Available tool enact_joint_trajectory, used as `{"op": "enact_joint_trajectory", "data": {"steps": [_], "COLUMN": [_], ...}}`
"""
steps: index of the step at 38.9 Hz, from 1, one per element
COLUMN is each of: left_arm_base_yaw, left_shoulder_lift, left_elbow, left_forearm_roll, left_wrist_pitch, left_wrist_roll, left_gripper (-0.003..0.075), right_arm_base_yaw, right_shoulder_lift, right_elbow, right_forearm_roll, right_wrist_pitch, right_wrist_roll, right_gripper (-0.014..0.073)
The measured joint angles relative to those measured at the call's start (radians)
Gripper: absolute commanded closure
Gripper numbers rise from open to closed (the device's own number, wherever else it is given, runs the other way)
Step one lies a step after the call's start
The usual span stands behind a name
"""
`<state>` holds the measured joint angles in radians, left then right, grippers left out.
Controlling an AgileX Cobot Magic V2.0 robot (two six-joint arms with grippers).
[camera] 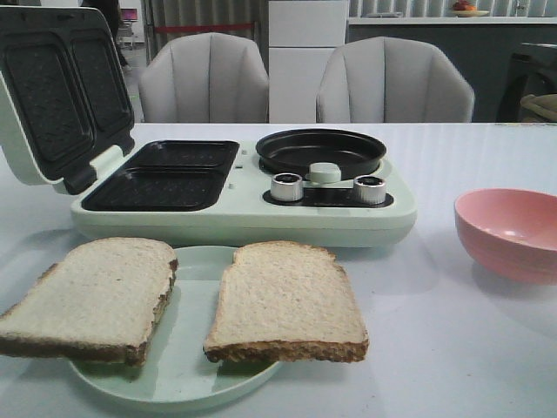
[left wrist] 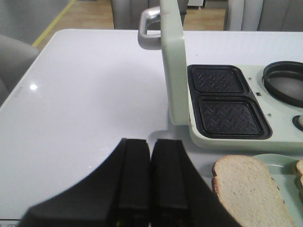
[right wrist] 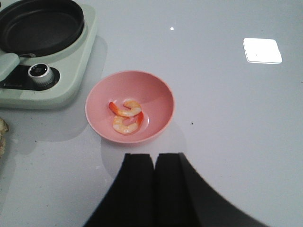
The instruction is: Make breakfast with bread and shrimp
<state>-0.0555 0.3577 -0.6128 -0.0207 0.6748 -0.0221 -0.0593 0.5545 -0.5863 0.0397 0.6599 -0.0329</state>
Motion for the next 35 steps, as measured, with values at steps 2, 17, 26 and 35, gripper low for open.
{"op": "enact_joint_trajectory", "data": {"steps": [2, 17, 26, 35], "left_arm_base_yaw": [0.000, 0.000, 0.000, -0.126], "left_shoulder_lift": [0.000, 0.000, 0.006, 0.058], "left_elbow": [0.013, 0.021, 0.021, 0.021], "left_forearm_roll": [-0.004, 0.021, 0.066, 0.081], "left_wrist_pitch": [0.000, 0.000, 0.000, -0.002], "left_wrist_roll": [0.000, 0.000, 0.011, 0.181], "left_gripper": [0.0620, 0.0188, 0.0192, 0.0192], "right_arm_base_yaw": [0.000, 0.000, 0.000, 0.000], "right_shoulder_lift": [0.013, 0.031, 0.031, 0.031], "right_elbow": [0.000, 0.000, 0.000, 0.000], "right_forearm_roll": [0.000, 0.000, 0.000, -0.002], "right_wrist_pitch": [0.000, 0.000, 0.000, 0.000], "right_wrist_roll": [0.000, 0.000, 0.000, 0.000], "right_gripper": [0.0550, 0.0177, 0.0162, 0.0162]}}
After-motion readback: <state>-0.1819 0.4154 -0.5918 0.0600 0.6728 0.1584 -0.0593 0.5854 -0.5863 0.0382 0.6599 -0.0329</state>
